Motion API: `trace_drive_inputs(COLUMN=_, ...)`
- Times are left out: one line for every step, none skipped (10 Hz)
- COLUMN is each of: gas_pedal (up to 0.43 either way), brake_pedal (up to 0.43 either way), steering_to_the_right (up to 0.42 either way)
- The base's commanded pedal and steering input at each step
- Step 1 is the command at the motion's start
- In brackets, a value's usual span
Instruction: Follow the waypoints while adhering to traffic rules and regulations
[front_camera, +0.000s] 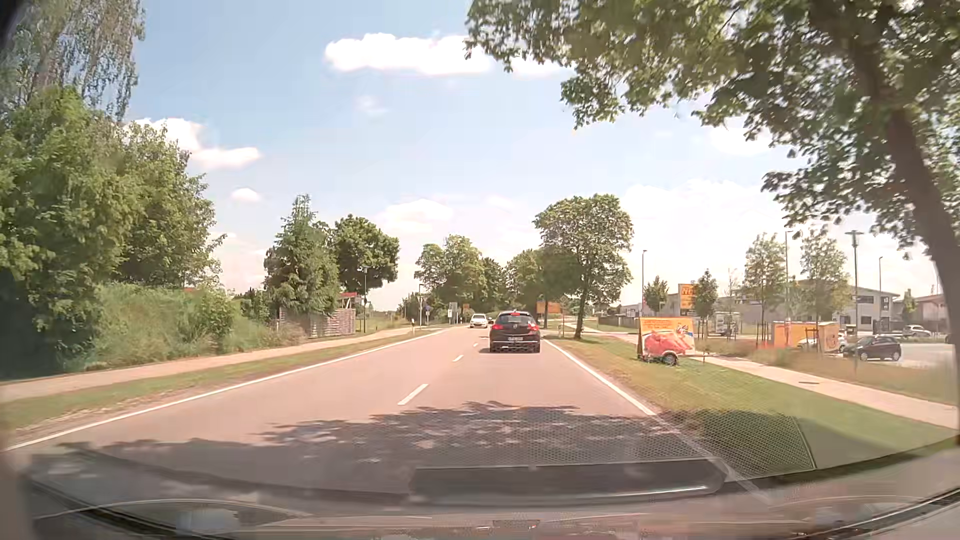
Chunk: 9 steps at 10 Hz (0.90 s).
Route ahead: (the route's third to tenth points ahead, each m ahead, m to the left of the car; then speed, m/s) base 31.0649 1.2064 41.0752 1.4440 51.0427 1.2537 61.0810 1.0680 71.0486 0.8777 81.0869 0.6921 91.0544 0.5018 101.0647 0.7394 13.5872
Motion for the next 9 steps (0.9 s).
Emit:
trace_drive_inputs(gas_pedal=0.169, brake_pedal=0.012, steering_to_the_right=0.000)
trace_drive_inputs(gas_pedal=0.157, brake_pedal=0.012, steering_to_the_right=0.000)
trace_drive_inputs(gas_pedal=0.130, brake_pedal=0.012, steering_to_the_right=0.000)
trace_drive_inputs(gas_pedal=0.008, brake_pedal=0.012, steering_to_the_right=0.000)
trace_drive_inputs(gas_pedal=0.000, brake_pedal=0.012, steering_to_the_right=0.000)
trace_drive_inputs(gas_pedal=0.000, brake_pedal=0.012, steering_to_the_right=0.000)
trace_drive_inputs(gas_pedal=0.000, brake_pedal=0.024, steering_to_the_right=0.000)
trace_drive_inputs(gas_pedal=0.000, brake_pedal=0.104, steering_to_the_right=0.000)
trace_drive_inputs(gas_pedal=0.000, brake_pedal=0.146, steering_to_the_right=0.000)
